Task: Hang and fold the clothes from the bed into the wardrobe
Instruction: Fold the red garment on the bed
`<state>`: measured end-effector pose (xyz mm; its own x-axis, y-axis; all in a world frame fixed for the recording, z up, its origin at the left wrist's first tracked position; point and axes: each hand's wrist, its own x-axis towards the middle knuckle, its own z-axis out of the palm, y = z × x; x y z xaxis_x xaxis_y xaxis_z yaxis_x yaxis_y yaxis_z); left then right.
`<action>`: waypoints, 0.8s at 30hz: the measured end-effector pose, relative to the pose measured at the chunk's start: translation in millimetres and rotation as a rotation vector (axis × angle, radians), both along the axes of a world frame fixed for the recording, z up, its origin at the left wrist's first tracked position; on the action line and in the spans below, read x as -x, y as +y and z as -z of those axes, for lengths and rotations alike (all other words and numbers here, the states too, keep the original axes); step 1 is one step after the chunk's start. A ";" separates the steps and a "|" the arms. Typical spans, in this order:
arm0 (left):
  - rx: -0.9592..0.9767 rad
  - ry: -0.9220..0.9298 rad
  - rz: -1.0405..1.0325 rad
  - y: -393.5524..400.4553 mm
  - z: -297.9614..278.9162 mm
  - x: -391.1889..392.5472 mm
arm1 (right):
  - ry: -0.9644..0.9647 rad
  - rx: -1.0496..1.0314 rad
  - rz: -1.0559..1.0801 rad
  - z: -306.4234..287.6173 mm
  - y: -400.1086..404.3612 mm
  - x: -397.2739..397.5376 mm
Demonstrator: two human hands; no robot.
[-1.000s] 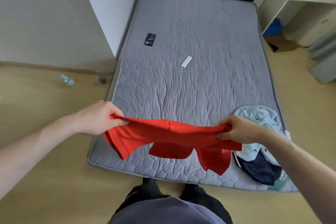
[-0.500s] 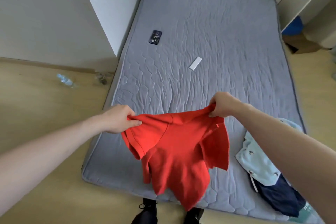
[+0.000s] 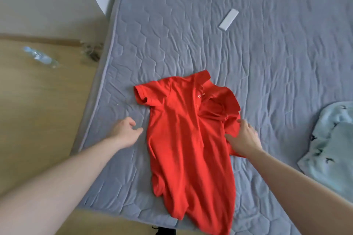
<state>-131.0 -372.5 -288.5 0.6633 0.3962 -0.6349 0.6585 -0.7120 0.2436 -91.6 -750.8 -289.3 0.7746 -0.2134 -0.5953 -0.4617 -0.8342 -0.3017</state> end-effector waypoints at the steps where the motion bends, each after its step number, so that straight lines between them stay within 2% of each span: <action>1: 0.049 0.089 0.002 -8.4 14.6 22.1 | 0.053 0.012 0.068 13.2 -5.9 18.8; 5: 0.170 0.388 -0.041 -40.5 58.1 103.2 | 0.260 -0.027 0.284 51.4 -18.1 94.7; 8: 0.328 0.473 -0.186 -66.5 78.3 150.2 | 0.442 -0.098 0.309 74.3 -17.5 150.7; 11: 0.418 0.374 -0.339 -89.9 87.6 176.5 | 0.467 -0.098 0.218 86.2 -8.3 189.6; 14: 0.322 0.144 -0.410 -100.2 85.5 179.3 | 0.397 -0.056 0.208 88.4 0.6 207.1; 16: 0.239 0.074 -0.427 -97.1 78.2 179.0 | 0.388 -0.019 0.231 86.0 1.2 212.6; 19: 0.038 0.121 -0.330 -77.6 65.4 188.3 | 0.481 -0.010 0.235 81.9 -3.9 217.7; 22: -0.064 0.531 0.104 -53.7 52.3 194.9 | 0.659 -0.015 0.108 75.0 -6.2 219.2; 24: -0.076 0.678 0.292 -36.5 50.6 184.2 | 0.664 -0.018 0.024 74.1 -4.9 210.4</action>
<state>-315.2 -409.0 -339.1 0.2204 0.3228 -0.9205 0.4285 -0.8798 -0.2059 -302.0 -755.7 -363.5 0.2368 -0.2114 -0.9483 -0.5728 -0.8187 0.0395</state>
